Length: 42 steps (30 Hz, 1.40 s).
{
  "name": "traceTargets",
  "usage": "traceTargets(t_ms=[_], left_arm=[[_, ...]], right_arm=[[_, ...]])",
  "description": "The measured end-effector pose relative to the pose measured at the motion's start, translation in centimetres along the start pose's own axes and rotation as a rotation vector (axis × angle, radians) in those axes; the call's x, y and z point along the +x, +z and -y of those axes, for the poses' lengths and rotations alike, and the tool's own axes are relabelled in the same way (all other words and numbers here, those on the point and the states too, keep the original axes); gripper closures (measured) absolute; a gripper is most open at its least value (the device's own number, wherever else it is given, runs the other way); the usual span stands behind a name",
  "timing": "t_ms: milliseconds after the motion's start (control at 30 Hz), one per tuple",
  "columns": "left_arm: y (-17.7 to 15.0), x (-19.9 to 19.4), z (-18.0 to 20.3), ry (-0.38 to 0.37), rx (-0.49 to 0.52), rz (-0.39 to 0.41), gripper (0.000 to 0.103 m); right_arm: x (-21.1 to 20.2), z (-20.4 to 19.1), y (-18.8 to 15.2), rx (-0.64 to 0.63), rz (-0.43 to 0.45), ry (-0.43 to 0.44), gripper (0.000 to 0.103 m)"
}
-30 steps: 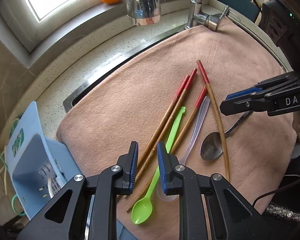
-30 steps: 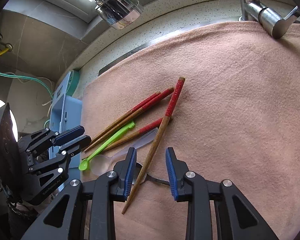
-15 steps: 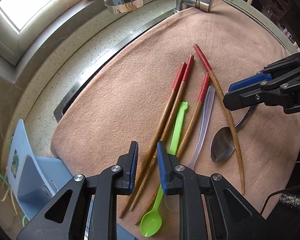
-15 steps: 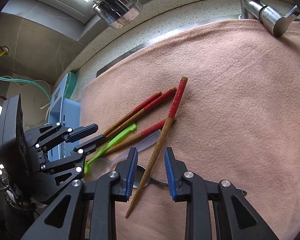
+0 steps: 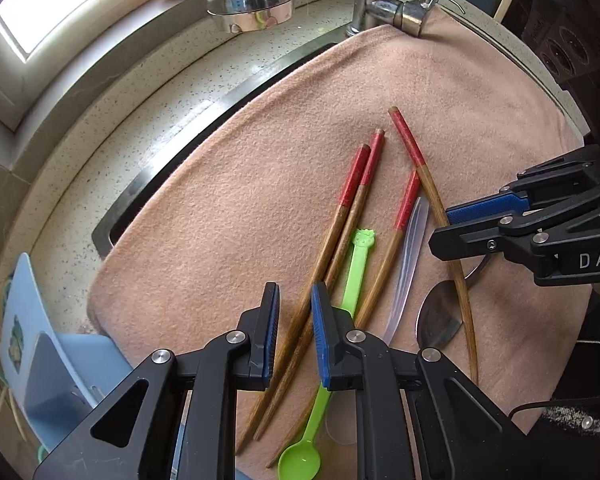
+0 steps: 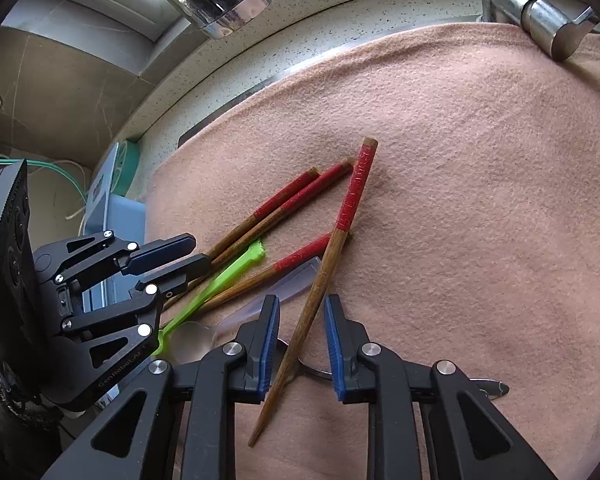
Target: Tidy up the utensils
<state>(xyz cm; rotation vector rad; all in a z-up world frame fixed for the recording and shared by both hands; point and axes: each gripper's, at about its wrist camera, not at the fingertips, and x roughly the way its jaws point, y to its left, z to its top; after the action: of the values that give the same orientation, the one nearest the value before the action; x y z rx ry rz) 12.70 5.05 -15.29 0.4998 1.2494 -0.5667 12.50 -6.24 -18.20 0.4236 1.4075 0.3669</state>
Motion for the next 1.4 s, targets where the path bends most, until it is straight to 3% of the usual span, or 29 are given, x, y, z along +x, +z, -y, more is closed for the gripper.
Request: traceTargets(t_ms=[200, 367, 767, 1133, 1400], left_arm=[[-0.3, 1.1, 0.8, 0.028, 0.042, -0.024, 0.090], [0.1, 1.3, 1.1, 0.022, 0.001, -0.008, 0.093], [-1.4, 0.9, 0.0, -0.004, -0.135, 0.029, 0.097], [-3.3, -2.3, -0.2, 0.003, -0.238, 0.077, 0.098], [-5.4, -6.7, -0.4, 0.030, -0.322, 0.173, 0.098]], right_arm=[[0.2, 0.2, 0.2, 0.011, 0.000, 0.002, 0.084], [0.6, 0.2, 0.6, 0.006, -0.003, -0.009, 0.092], [-0.4, 1.8, 0.0, 0.038, -0.001, 0.069, 0.097], [-3.3, 2.3, -0.2, 0.036, 0.041, 0.134, 0.097], [-5.7, -0.9, -0.3, -0.041, 0.063, 0.201, 0.097]])
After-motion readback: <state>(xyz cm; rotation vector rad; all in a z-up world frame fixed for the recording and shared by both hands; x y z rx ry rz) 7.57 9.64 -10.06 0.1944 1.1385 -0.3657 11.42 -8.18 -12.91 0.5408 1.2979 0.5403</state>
